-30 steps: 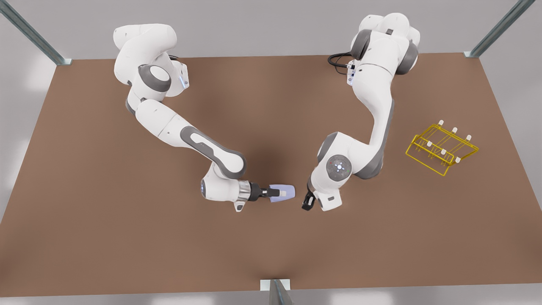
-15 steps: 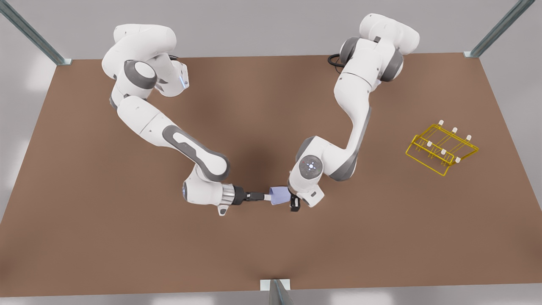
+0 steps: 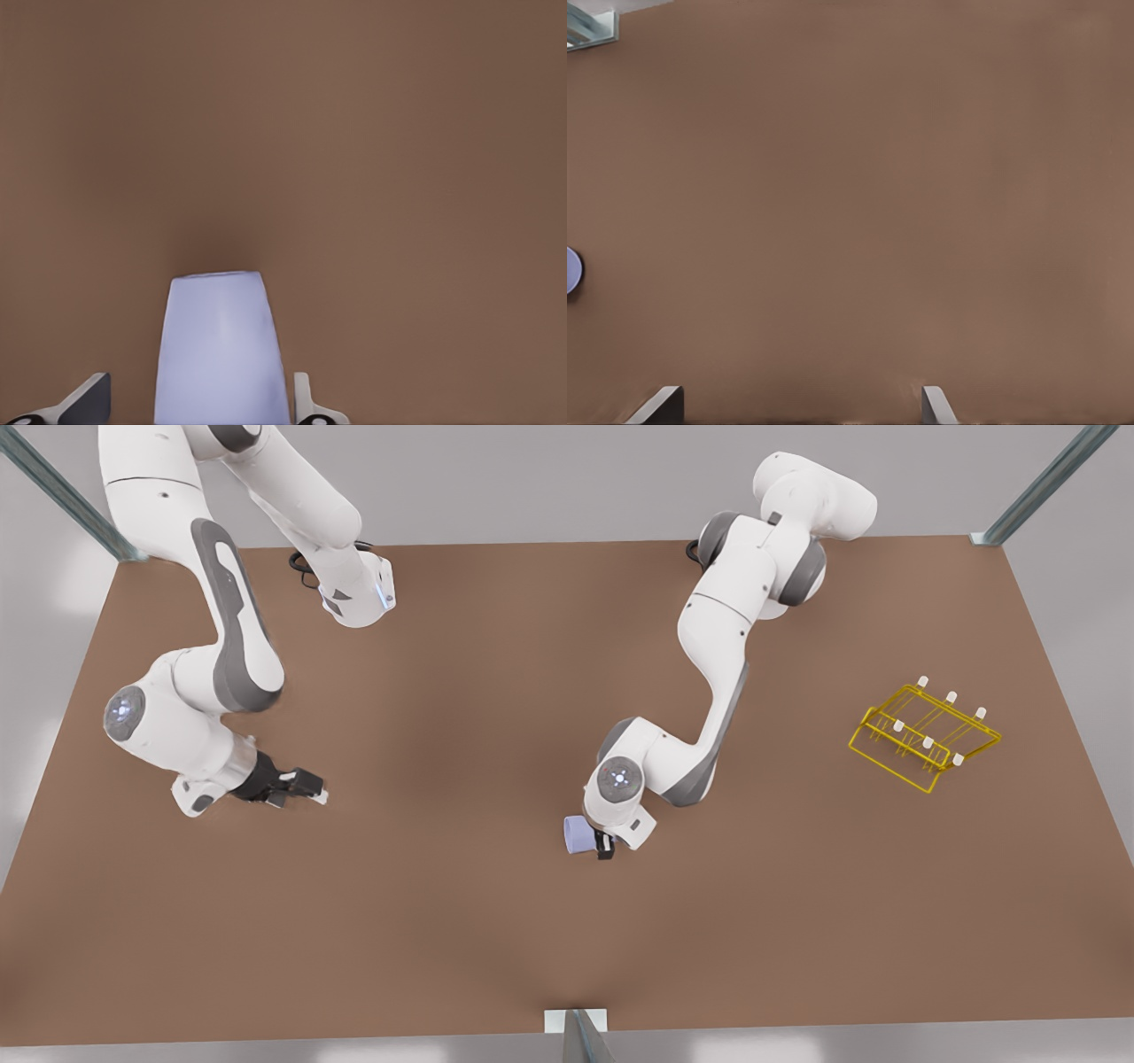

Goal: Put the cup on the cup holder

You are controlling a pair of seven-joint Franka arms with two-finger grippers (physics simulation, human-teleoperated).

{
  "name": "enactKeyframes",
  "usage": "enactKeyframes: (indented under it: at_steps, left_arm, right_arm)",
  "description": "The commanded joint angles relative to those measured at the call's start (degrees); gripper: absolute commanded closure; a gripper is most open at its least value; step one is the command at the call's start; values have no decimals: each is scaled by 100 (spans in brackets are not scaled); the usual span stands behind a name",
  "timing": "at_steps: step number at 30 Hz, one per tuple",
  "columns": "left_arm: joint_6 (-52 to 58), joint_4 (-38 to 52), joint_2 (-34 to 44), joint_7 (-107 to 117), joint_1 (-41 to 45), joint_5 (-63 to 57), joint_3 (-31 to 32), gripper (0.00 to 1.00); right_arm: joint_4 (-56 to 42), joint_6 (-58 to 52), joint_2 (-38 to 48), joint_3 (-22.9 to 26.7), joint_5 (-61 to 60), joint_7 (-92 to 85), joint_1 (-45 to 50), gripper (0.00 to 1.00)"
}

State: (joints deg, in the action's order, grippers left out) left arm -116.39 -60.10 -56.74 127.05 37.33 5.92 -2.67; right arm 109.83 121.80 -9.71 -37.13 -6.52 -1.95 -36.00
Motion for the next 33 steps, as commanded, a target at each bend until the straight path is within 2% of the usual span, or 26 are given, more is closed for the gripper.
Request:
enactKeyframes:
  at_steps: [1, 2, 5, 6, 7, 10, 27, 31, 33]
  left_arm:
    - [-42, -2, -4, 567, 38, -21, -5, 0]
    - [-42, -11, -13, 567, 81, -21, -5, 0]
    - [-209, -90, -13, 496, 117, -30, -5, 0]
    - [-235, -90, -48, 487, 134, -39, 4, 0]
    - [-288, -90, -48, 452, 161, -109, 4, 0]
    - [-279, -90, -48, 153, 196, -109, 12, 0]
    - [-578, -37, -136, -699, 328, -153, 39, 0]
    - [-569, -64, -144, -1095, 416, -293, 30, 0]
    - [-569, -72, -136, -1253, 416, -320, 21, 0]
  right_arm:
    - [-208, -1667, 347, 127, 1302, -393, -126, 0]
    - [-462, -2089, 382, 127, 1610, -367, -187, 0]
    - [-1649, -3451, 365, 118, 1540, -402, -197, 0]
    - [-1755, -3742, 531, 696, 1514, -437, 425, 0]
    - [-1720, -3812, 900, 2585, 1137, -437, 2236, 0]
    - [-1711, -3839, 1164, 3106, 767, -429, 2853, 0]
    - [-1729, -3065, 1200, 3001, 494, -350, 2519, 0]
    - [-1737, -2934, 1033, 2983, 521, -332, 2598, 0]
    - [-1737, -2705, 875, 2816, 547, -297, 2607, 0]
